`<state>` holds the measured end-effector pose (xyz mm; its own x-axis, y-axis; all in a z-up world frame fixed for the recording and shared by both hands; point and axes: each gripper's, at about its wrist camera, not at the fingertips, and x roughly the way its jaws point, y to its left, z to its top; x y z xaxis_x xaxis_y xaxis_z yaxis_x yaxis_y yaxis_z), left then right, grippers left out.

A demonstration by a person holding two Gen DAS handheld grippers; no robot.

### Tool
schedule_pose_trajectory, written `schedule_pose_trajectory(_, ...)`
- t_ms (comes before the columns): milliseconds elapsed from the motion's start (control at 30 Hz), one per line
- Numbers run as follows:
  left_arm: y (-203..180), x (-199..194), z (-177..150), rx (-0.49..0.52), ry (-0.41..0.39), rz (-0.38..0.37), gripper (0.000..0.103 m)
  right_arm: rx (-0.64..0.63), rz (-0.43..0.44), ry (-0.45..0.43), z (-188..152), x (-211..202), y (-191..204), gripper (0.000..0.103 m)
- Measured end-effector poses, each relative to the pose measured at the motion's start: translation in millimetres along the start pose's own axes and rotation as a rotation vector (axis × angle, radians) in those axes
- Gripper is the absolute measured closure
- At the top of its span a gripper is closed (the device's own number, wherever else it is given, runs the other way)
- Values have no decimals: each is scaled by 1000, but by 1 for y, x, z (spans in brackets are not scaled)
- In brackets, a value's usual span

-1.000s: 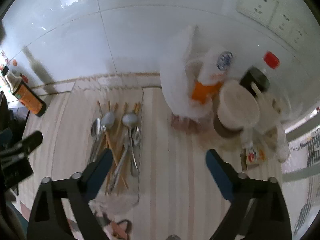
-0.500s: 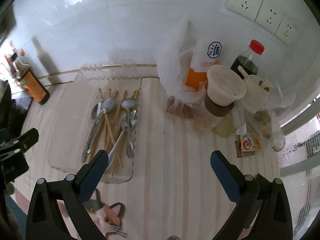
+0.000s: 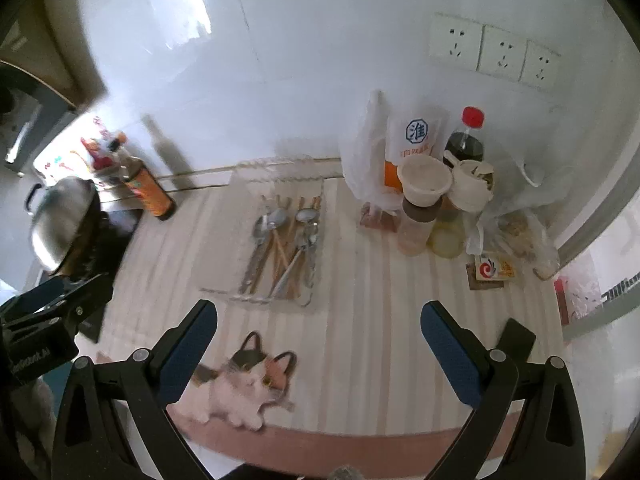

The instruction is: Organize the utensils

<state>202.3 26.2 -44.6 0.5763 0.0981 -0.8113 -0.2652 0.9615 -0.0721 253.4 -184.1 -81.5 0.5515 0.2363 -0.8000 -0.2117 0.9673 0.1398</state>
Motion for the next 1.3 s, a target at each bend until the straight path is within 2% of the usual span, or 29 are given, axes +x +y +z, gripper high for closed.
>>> schedule_pose_trajectory(300, 10, -74, -12, 58, -60, -70, 0, 25, 27, -78, -20, -83, 23, 0)
schedule_pose_trajectory(600, 31, -107, -18, 68, -84, -115, 0, 43, 19, -134, -36, -136, 53, 0)
schedule_pose_trajectory(833, 41, -114, -19, 57, -87, -128, 0, 47, 11, -134, -38, -142, 61, 0)
schedule_pose_trajectory(1300, 37, -106, -22, 34, -79, -103, 0, 23, -2, -120, -34, -135, 57, 0)
